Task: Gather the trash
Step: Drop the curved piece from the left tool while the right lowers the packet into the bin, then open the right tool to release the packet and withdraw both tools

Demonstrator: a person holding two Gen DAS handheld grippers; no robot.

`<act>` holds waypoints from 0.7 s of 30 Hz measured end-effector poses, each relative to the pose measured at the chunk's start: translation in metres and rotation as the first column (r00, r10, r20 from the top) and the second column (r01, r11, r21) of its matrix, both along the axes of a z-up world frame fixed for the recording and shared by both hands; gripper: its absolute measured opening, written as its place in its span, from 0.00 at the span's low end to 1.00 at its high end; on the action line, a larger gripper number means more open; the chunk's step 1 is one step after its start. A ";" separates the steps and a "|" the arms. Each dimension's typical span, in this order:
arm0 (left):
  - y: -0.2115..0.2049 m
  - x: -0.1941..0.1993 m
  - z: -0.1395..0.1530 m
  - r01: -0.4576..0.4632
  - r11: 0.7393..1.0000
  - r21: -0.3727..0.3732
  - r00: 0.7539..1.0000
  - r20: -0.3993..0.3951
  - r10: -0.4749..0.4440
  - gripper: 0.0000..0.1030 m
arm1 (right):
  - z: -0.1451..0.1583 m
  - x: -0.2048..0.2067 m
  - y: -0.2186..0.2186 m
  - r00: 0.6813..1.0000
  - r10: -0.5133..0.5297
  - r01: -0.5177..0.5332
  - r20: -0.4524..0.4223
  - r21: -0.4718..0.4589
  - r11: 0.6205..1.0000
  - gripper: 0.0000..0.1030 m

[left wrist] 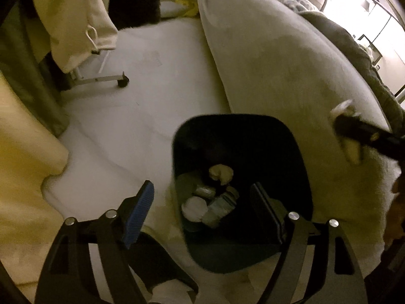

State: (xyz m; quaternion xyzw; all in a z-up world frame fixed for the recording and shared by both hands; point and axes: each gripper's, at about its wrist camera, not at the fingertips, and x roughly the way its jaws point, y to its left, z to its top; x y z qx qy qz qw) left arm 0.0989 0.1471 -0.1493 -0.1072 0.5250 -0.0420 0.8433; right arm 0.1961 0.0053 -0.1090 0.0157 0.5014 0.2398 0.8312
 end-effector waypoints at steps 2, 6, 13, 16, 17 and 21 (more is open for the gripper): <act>0.008 -0.003 0.007 -0.012 1.000 -0.005 1.000 0.016 0.012 0.78 | -0.007 0.001 0.005 1.000 0.010 -0.010 -0.014 -0.015 1.000 0.71; 0.017 -0.007 0.019 -0.025 1.000 0.002 0.999 0.049 0.025 0.78 | -0.025 0.000 0.019 0.998 0.040 -0.042 -0.046 -0.045 0.998 0.71; 0.020 -0.013 0.046 -0.034 0.998 0.058 0.990 0.138 0.026 0.68 | -0.058 0.001 0.040 0.992 0.082 -0.091 -0.099 -0.092 0.992 0.71; 0.021 -0.014 0.062 -0.026 0.999 0.040 0.983 0.181 0.019 0.56 | -0.073 0.001 0.045 0.987 0.090 -0.106 -0.130 -0.118 0.987 0.71; 0.021 -0.013 0.066 -0.025 0.999 0.039 0.981 0.192 0.017 0.54 | -0.078 0.001 0.046 0.986 0.092 -0.110 -0.140 -0.126 0.986 0.71; 0.014 -0.018 0.095 -0.003 0.999 0.046 0.965 0.261 -0.010 0.50 | -0.091 0.000 0.047 0.980 0.094 -0.119 -0.173 -0.136 0.984 0.72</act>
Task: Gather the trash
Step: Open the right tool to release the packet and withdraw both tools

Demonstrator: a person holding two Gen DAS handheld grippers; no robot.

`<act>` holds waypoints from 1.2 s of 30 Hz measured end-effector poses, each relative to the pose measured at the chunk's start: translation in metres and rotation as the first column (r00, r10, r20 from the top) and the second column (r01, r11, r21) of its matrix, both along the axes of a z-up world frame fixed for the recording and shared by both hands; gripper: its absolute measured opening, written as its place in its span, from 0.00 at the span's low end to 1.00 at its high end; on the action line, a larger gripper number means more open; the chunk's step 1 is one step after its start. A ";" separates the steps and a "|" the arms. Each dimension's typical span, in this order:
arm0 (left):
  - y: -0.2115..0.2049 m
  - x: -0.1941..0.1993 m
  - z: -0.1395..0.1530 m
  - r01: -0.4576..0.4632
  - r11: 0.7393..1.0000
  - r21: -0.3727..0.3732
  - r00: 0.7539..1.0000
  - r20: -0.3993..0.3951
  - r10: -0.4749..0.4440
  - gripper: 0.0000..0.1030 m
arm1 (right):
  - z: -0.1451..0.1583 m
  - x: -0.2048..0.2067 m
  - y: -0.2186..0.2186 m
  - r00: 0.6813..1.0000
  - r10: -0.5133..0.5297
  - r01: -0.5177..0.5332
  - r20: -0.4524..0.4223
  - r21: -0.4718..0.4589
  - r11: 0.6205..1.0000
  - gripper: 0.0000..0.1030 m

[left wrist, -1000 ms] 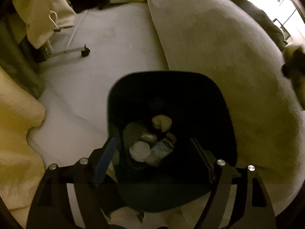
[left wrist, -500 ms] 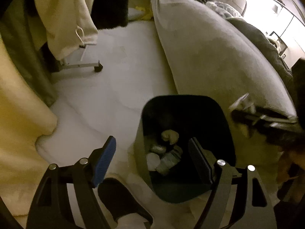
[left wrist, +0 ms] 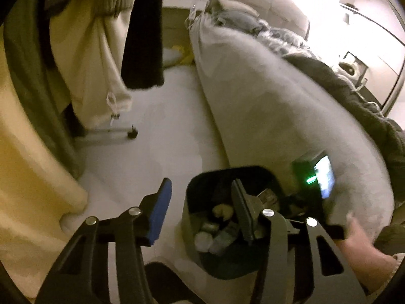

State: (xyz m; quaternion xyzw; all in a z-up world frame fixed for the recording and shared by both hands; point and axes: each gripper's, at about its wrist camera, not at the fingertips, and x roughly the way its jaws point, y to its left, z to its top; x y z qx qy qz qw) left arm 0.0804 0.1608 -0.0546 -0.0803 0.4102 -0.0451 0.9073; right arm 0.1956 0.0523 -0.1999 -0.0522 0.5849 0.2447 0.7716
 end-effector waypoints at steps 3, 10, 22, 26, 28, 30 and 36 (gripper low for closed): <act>-0.006 -0.009 0.019 0.015 1.000 0.019 0.999 0.040 -0.015 0.50 | 0.000 -0.001 0.000 1.000 0.009 -0.008 -0.018 0.031 0.999 0.82; -0.005 -0.036 0.063 -0.030 0.999 0.014 0.994 0.105 0.028 0.50 | 0.039 -0.020 -0.008 0.998 0.007 -0.011 0.064 0.056 0.998 0.88; -0.029 -0.097 0.124 -0.078 0.995 0.060 0.975 0.215 0.063 0.92 | 0.174 -0.090 -0.075 0.931 -0.069 0.034 0.357 0.104 0.994 0.96; -0.043 -0.116 0.145 -0.078 0.994 0.074 0.961 0.271 0.055 0.96 | 0.210 -0.119 -0.115 0.883 -0.130 0.086 0.451 0.116 0.989 0.97; -0.050 -0.124 0.151 -0.084 0.992 0.091 0.950 0.309 0.052 0.97 | 0.227 -0.135 -0.139 0.845 -0.156 0.112 0.511 0.116 0.987 0.97; -0.057 -0.129 0.156 -0.085 0.991 0.103 0.946 0.321 0.048 0.97 | 0.240 -0.147 -0.164 0.806 -0.194 0.154 0.559 0.119 0.981 0.97; -0.078 -0.137 0.158 -0.111 0.983 0.147 0.935 0.351 0.053 0.97 | 0.281 -0.183 -0.235 0.699 -0.302 0.257 0.648 0.166 0.952 0.97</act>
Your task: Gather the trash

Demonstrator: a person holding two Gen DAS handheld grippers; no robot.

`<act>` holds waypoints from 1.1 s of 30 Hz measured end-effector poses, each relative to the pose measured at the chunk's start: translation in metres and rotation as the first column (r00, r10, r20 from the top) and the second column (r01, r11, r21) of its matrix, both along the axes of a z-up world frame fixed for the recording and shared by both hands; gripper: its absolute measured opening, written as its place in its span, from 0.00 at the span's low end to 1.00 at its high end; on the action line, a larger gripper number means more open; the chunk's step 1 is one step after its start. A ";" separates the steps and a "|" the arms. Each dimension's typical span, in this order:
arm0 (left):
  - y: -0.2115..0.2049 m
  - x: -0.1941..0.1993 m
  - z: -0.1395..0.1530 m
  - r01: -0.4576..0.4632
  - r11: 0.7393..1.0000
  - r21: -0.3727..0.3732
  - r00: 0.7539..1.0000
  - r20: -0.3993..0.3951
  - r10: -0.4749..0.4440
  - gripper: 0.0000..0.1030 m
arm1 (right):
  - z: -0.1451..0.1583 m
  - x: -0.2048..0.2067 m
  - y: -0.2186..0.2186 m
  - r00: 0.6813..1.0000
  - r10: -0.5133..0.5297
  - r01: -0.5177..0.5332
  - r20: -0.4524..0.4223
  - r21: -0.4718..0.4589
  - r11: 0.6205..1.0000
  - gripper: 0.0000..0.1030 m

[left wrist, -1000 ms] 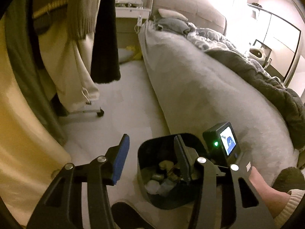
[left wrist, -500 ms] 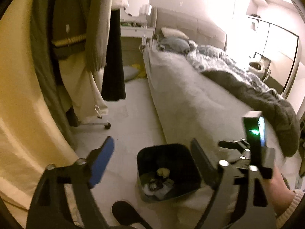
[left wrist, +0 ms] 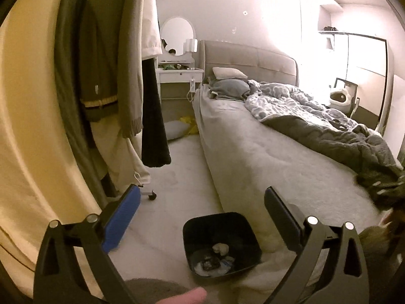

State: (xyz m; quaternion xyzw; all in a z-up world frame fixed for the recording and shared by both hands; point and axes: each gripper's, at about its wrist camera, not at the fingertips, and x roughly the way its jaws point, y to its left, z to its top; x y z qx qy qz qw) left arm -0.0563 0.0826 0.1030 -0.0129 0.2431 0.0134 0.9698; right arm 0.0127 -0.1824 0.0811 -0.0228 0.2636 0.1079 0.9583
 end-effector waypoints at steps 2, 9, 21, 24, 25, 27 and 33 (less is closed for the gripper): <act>-0.006 -0.001 -0.003 -0.001 1.000 0.018 1.000 -0.005 0.001 0.97 | 0.006 -0.014 -0.018 0.999 -0.041 0.041 0.033 0.002 0.999 0.97; -0.014 -0.016 -0.014 0.013 0.999 0.047 1.000 0.023 -0.014 0.97 | -0.001 -0.062 -0.073 0.980 -0.179 0.180 0.083 -0.005 0.984 0.97; -0.027 -0.017 -0.022 0.046 0.995 0.091 0.999 0.012 -0.047 0.97 | -0.019 -0.079 -0.112 0.981 -0.175 0.161 0.080 0.157 0.974 0.97; -0.026 -0.016 -0.024 0.042 0.995 0.087 0.999 0.006 -0.042 0.97 | -0.019 -0.078 -0.108 0.985 -0.156 0.143 0.075 0.148 0.979 0.97; -0.026 -0.015 -0.024 0.039 0.996 0.083 0.999 0.003 -0.039 0.97 | -0.019 -0.077 -0.105 0.987 -0.141 0.130 0.074 0.139 0.982 0.97; -0.026 -0.015 -0.025 0.040 0.996 0.081 0.999 0.000 -0.040 0.97 | -0.018 -0.076 -0.099 0.991 -0.114 0.105 0.075 0.120 0.987 0.97; -0.026 -0.015 -0.025 0.041 0.996 0.081 0.999 -0.004 -0.041 0.97 | -0.017 -0.075 -0.092 0.993 -0.097 0.090 0.067 0.093 0.992 0.97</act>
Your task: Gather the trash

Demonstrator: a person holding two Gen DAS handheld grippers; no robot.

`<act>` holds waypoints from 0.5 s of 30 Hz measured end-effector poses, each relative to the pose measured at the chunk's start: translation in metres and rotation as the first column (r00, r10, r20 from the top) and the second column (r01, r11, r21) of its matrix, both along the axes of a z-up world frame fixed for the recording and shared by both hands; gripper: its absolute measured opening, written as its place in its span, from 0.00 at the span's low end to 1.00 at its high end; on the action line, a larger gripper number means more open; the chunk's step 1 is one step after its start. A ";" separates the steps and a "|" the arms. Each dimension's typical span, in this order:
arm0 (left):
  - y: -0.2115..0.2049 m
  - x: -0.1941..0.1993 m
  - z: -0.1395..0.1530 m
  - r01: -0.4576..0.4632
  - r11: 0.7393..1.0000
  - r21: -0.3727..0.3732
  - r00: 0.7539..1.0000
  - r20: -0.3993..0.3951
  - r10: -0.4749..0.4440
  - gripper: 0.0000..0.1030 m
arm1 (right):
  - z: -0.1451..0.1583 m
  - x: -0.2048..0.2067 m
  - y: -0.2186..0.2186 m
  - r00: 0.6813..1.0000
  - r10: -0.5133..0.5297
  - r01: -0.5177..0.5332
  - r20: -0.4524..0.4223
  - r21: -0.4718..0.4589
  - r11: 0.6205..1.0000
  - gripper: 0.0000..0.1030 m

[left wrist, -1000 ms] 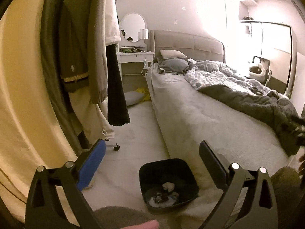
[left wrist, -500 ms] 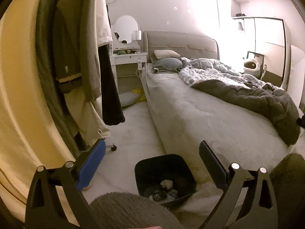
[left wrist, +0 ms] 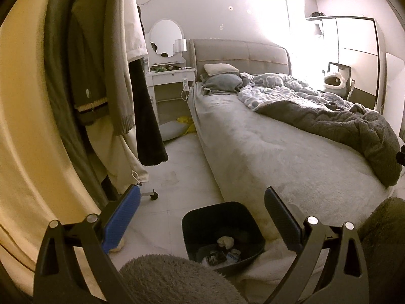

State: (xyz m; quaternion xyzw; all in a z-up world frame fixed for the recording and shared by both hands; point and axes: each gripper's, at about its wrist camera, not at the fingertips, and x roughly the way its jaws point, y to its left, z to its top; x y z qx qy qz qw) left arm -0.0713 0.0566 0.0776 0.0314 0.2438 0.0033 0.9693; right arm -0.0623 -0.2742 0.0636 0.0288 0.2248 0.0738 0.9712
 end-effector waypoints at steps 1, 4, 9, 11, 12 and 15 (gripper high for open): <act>0.000 0.000 0.000 0.000 1.000 0.000 1.000 0.000 0.000 0.97 | 0.000 0.000 0.000 1.000 0.000 0.000 0.000 0.001 1.000 0.97; 0.001 0.000 -0.001 0.000 1.000 -0.005 1.000 -0.002 0.000 0.97 | 0.000 0.001 -0.001 1.000 0.000 0.000 -0.001 0.005 1.000 0.97; 0.002 0.001 -0.002 0.004 1.000 -0.013 1.000 -0.005 -0.005 0.97 | 0.000 0.001 -0.002 1.000 0.001 -0.001 -0.001 0.003 1.000 0.97; 0.002 0.001 -0.002 0.006 1.000 -0.014 1.000 -0.004 -0.006 0.97 | 0.000 0.001 -0.002 1.000 0.000 0.000 -0.001 0.006 1.000 0.97; 0.003 0.001 -0.002 0.005 1.000 -0.014 1.000 -0.005 -0.005 0.97 | 0.000 0.001 -0.002 1.000 0.000 0.000 -0.001 0.008 1.000 0.97; 0.003 0.001 -0.002 0.005 1.000 -0.014 1.000 -0.005 -0.005 0.97 | 0.000 0.001 0.000 1.000 -0.003 0.003 -0.002 0.013 1.000 0.97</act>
